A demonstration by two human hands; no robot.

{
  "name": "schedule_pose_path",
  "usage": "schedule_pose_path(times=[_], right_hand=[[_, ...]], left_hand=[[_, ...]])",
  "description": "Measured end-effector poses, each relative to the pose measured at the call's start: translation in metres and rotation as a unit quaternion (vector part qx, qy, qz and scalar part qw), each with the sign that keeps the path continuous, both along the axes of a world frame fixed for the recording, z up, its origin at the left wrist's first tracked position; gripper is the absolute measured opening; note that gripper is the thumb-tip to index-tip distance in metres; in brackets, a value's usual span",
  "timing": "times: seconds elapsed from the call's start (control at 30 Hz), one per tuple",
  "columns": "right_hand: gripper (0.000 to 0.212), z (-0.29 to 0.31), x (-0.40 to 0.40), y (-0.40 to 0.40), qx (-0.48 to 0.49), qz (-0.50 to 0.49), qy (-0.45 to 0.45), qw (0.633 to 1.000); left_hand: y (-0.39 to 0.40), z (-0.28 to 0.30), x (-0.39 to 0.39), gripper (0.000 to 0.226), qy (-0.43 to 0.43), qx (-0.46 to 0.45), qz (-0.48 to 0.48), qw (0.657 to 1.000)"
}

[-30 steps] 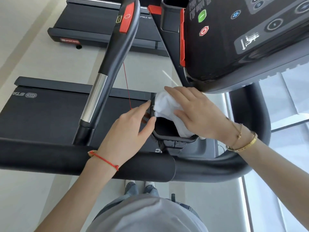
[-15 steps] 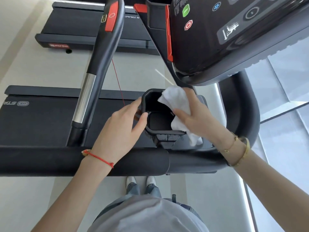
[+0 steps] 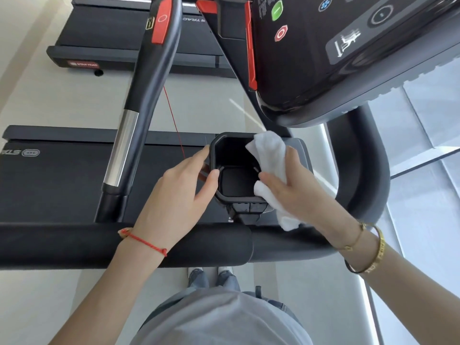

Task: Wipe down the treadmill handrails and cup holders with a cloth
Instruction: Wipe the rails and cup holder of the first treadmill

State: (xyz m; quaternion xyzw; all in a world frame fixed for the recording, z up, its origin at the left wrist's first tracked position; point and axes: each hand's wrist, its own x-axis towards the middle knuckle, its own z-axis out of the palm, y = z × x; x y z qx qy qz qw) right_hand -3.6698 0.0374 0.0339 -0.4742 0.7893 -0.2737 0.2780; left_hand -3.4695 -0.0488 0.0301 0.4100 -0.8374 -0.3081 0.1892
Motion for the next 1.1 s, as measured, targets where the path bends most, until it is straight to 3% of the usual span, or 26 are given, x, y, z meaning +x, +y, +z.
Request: schedule_pose_path(times=[0.2, 0.33, 0.5, 0.8, 0.87, 0.97, 1.1], right_hand=[[0.053, 0.006, -0.019, -0.026, -0.012, 0.123, 0.079, 0.989], [0.056, 0.008, -0.027, -0.022, -0.053, 0.194, 0.059, 0.978], [0.055, 0.011, -0.038, -0.031, -0.061, 0.278, 0.105, 0.953], [0.056, 0.023, -0.021, -0.076, -0.038, 0.402, 0.279, 0.871], [0.05, 0.022, -0.009, -0.087, -0.036, 0.407, 0.318, 0.856], [0.044, 0.022, -0.009, -0.092, -0.023, 0.39, 0.328, 0.86], [0.041, 0.016, -0.013, -0.077, -0.039, 0.343, 0.387, 0.855]], left_hand=[[0.002, 0.002, 0.0, 0.048, 0.002, -0.002, -0.003, 1.0], [0.001, 0.001, 0.0, 0.047, 0.005, -0.004, -0.003, 1.0], [0.002, 0.003, -0.001, 0.047, 0.003, 0.0, -0.004, 1.0], [0.002, 0.003, -0.001, 0.045, 0.006, 0.009, -0.003, 1.0], [0.001, 0.002, 0.0, 0.039, 0.007, 0.013, 0.002, 1.0], [0.002, 0.001, 0.0, 0.035, 0.002, 0.015, 0.005, 1.0], [0.001, 0.002, 0.001, 0.044, -0.004, 0.014, 0.002, 1.0]])
